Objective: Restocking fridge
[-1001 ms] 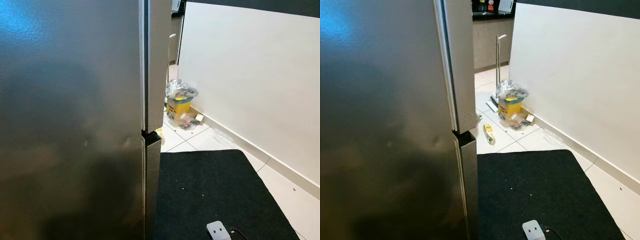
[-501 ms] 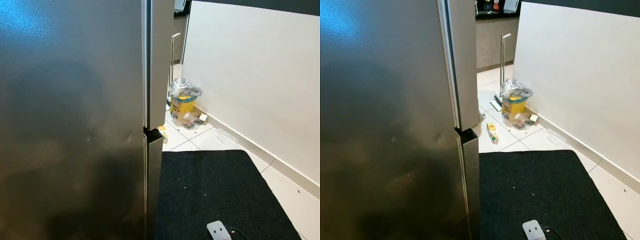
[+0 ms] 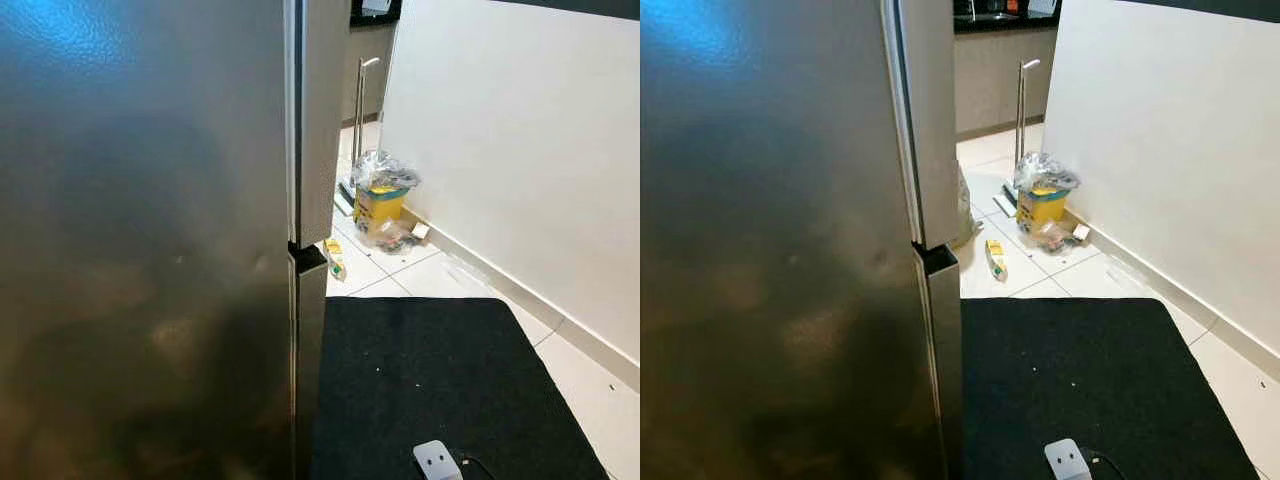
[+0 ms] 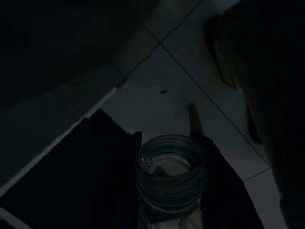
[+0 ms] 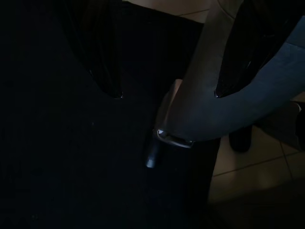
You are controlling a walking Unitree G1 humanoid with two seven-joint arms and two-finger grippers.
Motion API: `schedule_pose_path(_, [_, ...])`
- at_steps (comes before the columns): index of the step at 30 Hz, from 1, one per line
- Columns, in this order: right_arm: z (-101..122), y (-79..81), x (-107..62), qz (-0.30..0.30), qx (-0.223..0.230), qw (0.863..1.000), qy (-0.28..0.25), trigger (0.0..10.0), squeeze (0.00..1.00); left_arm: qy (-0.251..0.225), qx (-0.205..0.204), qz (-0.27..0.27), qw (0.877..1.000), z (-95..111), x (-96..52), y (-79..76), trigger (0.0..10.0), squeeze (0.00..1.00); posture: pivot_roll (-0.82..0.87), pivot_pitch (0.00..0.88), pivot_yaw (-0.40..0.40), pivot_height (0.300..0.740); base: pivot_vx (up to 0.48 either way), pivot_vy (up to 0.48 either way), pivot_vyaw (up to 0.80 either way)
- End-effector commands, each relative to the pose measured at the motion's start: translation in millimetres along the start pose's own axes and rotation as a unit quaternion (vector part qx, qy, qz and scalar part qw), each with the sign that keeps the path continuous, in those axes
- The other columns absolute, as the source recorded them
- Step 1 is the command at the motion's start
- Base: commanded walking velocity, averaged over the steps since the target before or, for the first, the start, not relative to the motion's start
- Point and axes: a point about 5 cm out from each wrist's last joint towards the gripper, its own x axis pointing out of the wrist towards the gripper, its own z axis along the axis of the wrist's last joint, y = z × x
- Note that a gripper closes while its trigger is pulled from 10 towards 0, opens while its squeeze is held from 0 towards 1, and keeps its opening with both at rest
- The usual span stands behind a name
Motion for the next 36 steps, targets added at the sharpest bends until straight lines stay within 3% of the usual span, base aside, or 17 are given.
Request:
schedule_pose_path(1, [-2.1,1.4,0.1,0.004,-0.001,1.0,0.006,10.0,0.0,-0.002,0.002,-0.002,1.0,0.9,0.2,-2.6,10.0,0.0,-0.02,0.0,0.009,0.74,0.0,0.0,0.0])
schedule_pose_path(21, [-0.2,1.5,0.2,0.005,-0.002,1.0,-0.001,10.0,0.0,-0.016,0.007,-0.01,1.0,4.5,0.0,-1.1,10.0,0.0,-0.02,0.0,0.011,0.74,0.0,0.0,0.0])
schedule_pose_path(29, [34.3,-1.5,1.1,0.028,-0.006,0.997,-0.07,10.0,0.0,-0.01,0.014,-0.008,1.0,1.9,-0.1,-0.4,10.0,0.0,-0.03,0.0,0.011,0.74,0.0,0.0,0.0])
schedule_pose_path(34, [53.2,7.1,1.1,0.089,-0.037,0.99,-0.103,10.0,0.0,-0.007,0.017,-0.006,1.0,0.3,-0.2,0.1,10.0,0.0,-0.03,0.0,0.011,0.74,0.0,0.0,0.0])
schedule_pose_path(36, [67.4,15.4,-0.1,0.143,-0.058,0.98,-0.128,10.0,0.0,-0.007,0.018,-0.006,1.0,-0.1,-0.2,0.5,10.0,0.0,-0.03,0.0,0.012,0.74,0.0,0.0,0.0])
